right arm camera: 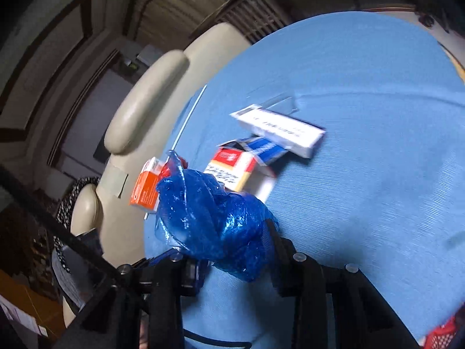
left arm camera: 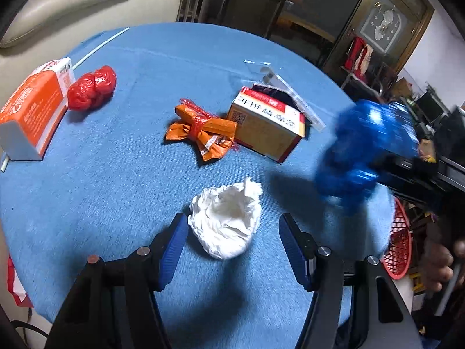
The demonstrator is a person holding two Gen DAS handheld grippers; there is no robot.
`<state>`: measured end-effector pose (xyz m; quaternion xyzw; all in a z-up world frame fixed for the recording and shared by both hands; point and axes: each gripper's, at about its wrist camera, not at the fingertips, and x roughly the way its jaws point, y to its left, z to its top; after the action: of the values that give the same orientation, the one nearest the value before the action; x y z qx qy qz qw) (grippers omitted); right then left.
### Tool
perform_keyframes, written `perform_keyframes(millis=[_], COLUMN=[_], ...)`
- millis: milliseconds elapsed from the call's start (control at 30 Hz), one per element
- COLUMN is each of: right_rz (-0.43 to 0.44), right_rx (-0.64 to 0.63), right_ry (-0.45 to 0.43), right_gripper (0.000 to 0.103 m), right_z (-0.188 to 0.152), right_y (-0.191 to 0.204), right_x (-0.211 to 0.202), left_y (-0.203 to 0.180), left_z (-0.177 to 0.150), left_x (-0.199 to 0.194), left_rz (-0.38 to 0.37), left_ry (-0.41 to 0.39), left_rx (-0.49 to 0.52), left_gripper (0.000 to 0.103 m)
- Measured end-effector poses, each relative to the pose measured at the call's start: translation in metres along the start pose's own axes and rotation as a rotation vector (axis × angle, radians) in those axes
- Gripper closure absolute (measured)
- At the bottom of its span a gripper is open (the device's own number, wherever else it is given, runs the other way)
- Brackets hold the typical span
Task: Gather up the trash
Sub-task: 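Grasp the white tissue with the left gripper while the right holds the blue bag, then carry the blue bag and tissue over the red basket and open both grippers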
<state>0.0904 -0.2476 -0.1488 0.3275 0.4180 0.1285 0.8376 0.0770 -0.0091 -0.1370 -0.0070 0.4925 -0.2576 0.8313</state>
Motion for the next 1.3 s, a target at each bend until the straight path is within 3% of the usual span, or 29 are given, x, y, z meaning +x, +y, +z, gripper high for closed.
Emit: perform_keyframes(millis=[100,133,267,767,1033,1300], right_rz=[-0.013,-0.017,-0.031,0.009,0.002,-0.020], right_rx=[0.037,0.043,0.060,0.074,0.079,0.087], right_ry=[-0.023,-0.028,-0.048,-0.251,-0.355,-0.429], right_gripper=[0.066,0.066,0.066,0.066,0.066,0.066], right_z=[-0.006,-0.008,-0.015,-0.031,-0.045,-0.060], right_y=[-0.017,-0.020,-0.030,-0.051,-0.063,-0.081], right_x=[-0.021,-0.024,-0.036,-0.125,-0.179,-0.222], left_y=[0.000,-0.001,-0.003,-0.081,-0.139,-0.183], left_z=[0.001,0.001,0.000,0.013,0.018,0.023], left_x=[0.005,0.006,0.004,-0.057,-0.091,-0.087], left_rz=[-0.002,-0.001,0.007,0.109,0.081,0.063], left_ry=[-0.008,-0.007,-0.021,-0.162,-0.232,-0.220], left_rx=[-0.006,-0.007,-0.019,0.141,0.239,0.298], left_gripper=[0.046,0.059,0.066,0.066,0.066,0.066])
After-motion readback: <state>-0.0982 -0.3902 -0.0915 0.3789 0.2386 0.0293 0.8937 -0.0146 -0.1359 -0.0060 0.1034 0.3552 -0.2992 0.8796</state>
